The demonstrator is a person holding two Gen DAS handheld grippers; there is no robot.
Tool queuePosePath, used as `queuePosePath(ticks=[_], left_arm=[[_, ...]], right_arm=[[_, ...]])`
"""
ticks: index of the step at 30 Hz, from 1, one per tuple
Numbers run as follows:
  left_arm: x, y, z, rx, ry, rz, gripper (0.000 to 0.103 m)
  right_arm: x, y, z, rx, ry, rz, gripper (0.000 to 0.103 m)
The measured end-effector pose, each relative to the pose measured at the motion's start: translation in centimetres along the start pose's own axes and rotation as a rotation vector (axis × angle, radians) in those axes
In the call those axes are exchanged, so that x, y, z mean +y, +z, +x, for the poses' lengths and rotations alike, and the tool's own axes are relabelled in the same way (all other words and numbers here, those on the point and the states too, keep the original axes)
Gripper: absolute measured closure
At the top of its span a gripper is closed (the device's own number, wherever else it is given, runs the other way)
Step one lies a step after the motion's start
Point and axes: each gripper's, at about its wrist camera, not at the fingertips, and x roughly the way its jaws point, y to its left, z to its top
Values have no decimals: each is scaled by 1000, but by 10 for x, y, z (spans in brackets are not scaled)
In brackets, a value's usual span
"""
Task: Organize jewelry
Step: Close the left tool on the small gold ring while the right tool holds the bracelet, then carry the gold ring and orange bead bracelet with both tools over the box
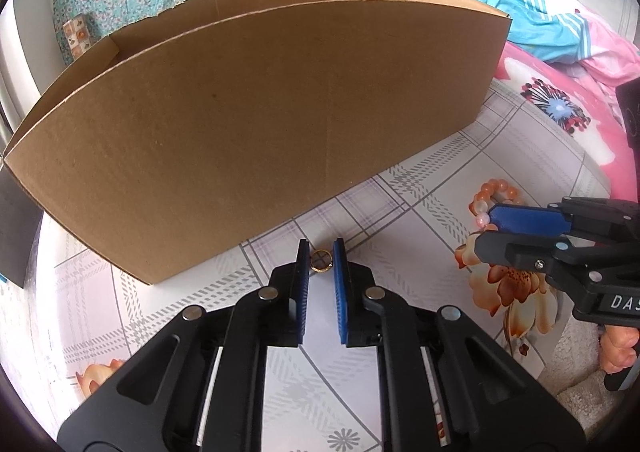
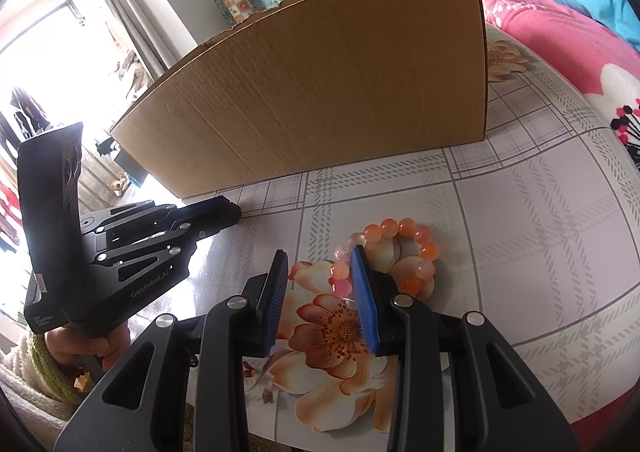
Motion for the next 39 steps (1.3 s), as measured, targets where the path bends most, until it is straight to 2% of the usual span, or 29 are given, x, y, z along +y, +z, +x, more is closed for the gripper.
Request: queuePosePath(ticks=[11, 18, 24, 25, 26, 32, 39], left_arm=[[-6, -11, -9, 10, 11, -11, 92], [-5, -10, -10, 15, 9, -27, 92], [-5, -11, -10, 7, 12, -26, 92], [-5, -12, -10, 5, 11, -27, 92], [-5, -12, -10, 3, 10, -28, 92], [1, -14, -12, 0, -17, -53, 92], [5, -15, -17, -8, -42, -65, 92]], right_arm=[[5, 4, 2, 13, -22, -30, 70], [18, 7, 5, 26, -140, -125, 71], [37, 8, 14, 42, -256, -248, 83], [37, 10, 15, 47, -245, -238, 92], [36, 11, 15, 50, -238, -224, 93], [14, 22, 10, 42, -122, -59, 93], [4, 34, -5, -12, -23, 45, 93]])
